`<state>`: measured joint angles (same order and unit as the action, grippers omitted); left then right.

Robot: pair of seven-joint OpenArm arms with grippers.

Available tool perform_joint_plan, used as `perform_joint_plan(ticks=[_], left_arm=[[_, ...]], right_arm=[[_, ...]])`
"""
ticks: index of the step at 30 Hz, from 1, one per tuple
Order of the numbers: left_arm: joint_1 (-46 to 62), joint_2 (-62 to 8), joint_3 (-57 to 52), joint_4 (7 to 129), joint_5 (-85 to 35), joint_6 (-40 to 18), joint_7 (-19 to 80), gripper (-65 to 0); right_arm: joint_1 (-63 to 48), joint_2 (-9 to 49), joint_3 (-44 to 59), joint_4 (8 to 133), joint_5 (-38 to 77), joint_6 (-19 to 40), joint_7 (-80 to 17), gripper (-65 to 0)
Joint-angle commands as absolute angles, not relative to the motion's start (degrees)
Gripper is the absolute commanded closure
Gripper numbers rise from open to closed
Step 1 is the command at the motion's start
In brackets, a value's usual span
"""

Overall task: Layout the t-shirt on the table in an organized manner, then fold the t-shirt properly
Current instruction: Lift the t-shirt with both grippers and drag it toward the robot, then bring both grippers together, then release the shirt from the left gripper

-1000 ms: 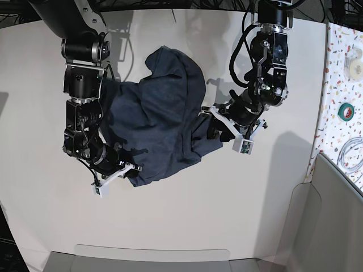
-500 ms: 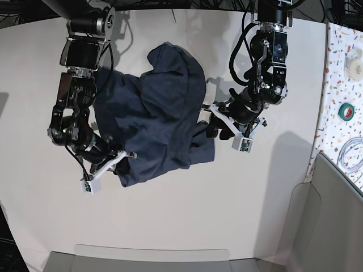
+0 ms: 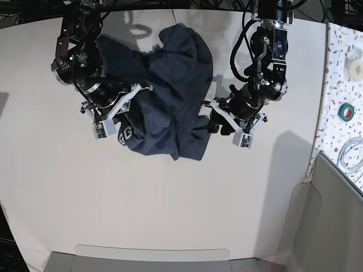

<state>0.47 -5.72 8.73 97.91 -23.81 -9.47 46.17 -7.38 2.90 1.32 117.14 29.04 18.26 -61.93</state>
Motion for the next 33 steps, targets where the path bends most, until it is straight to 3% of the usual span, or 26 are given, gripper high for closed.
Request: perform_joint_plan(ticks=[1, 8, 14, 16, 23, 27, 33], left_arm=[[-0.13, -5.67, 8.75, 98.95, -24.48, -9.71, 45.05, -21.7], [0.92, -5.67, 8.75, 98.95, -24.57, -9.71, 45.05, -21.7], [2.33, -5.67, 8.75, 98.95, -24.48, -9.71, 45.23, -21.2], [2.77, -5.67, 8.66, 98.95, -24.48, -9.71, 47.16, -18.2], [2.51, -5.49, 8.66, 98.95, -24.48, -9.71, 55.96, -4.6], [1.63, -5.67, 8.40, 98.95, -24.48, -9.71, 55.87, -4.1], [0.31, -9.01, 8.22, 99.38, -24.40, -9.71, 53.93, -4.0]], right_arm=[[-7.08, 2.86, 0.66, 118.11, 29.85, 18.59, -60.79, -1.6], [-4.35, 4.09, -0.48, 118.20, 38.73, 18.59, -60.70, 0.0], [1.80, 2.42, -4.70, 118.11, 38.73, 18.59, -60.70, 0.0], [3.82, 2.07, -7.60, 118.11, 38.20, 18.68, -60.70, 0.0], [7.69, -1.71, -32.22, 117.93, 19.74, 18.68, -60.97, 0.0], [7.78, -2.77, -42.95, 117.93, 9.36, 18.68, -60.97, 0.0], [7.60, -1.27, -44.09, 118.02, 9.63, 18.68, -60.70, 0.0]])
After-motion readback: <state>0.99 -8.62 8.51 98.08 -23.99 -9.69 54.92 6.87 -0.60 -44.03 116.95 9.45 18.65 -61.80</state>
